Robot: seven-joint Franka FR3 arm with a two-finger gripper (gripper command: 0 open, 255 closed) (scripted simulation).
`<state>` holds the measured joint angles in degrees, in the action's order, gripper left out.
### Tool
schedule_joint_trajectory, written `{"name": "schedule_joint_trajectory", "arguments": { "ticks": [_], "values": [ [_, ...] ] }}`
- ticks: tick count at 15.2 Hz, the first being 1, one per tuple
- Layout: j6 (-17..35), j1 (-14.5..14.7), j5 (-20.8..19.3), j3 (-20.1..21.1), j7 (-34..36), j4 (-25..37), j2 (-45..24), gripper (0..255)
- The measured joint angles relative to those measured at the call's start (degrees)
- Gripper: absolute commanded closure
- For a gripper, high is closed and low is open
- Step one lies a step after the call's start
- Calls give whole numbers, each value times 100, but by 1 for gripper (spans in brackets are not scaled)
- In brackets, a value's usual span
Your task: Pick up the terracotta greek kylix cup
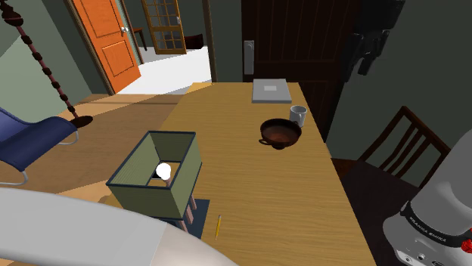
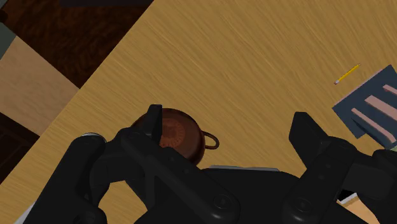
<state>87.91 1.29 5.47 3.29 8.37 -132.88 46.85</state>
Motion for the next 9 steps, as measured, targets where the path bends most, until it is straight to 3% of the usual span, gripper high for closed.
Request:
{"name": "schedule_joint_trajectory", "arguments": {
  "ticks": [2,9],
  "values": [
    [88,-14,-19,-33,-40,-57,-30,0],
    [1320,-174,-177,-377,-453,-663,-606,0]
  ]
}}
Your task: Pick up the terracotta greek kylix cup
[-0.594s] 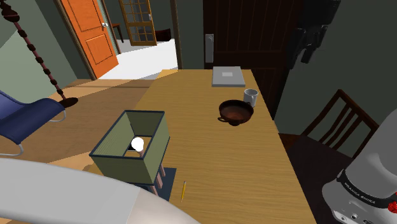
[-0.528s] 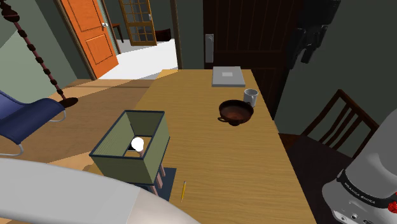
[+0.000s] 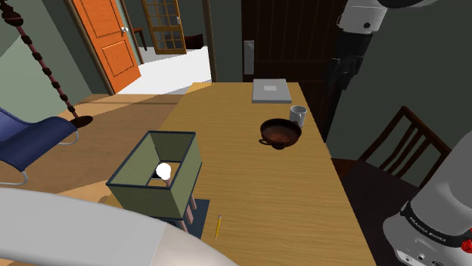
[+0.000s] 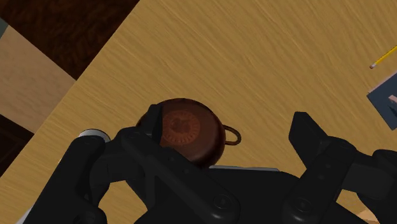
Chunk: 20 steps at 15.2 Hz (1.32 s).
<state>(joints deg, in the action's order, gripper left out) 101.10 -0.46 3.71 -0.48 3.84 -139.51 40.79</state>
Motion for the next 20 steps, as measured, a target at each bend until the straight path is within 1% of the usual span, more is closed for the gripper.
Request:
{"name": "schedule_joint_trajectory", "arguments": {
  "ticks": [4,10,11,15,20],
  "values": [
    [746,-98,-71,-240,-283,-229,-482,0],
    [1922,-193,-60,-599,-730,-300,-1541,0],
    [2051,-194,-38,-637,-778,-258,-1700,0],
    [2757,-208,115,-858,-1121,-161,-2482,0],
    [3472,-217,523,-1109,-1681,306,-3668,0]
  ]
}}
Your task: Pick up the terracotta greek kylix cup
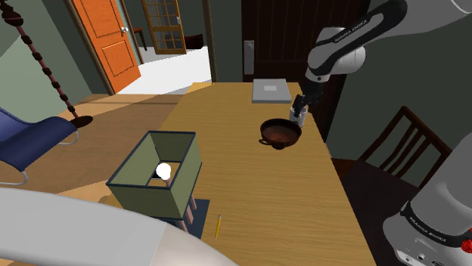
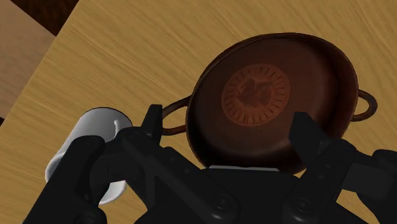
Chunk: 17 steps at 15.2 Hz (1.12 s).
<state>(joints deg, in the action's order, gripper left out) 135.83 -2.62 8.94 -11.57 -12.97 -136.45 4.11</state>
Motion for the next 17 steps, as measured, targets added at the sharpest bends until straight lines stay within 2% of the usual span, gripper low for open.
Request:
{"name": "schedule_joint_trajectory", "arguments": {
  "ticks": [7,15,16,17],
  "values": [
    [652,-176,794,-74,-844,736,-1459,0],
    [1103,-252,1143,49,-1142,765,-1972,0],
    [1114,-255,1152,53,-1150,767,-1985,255],
    [1120,-256,1156,55,-1154,767,-1991,255]
  ]
}}
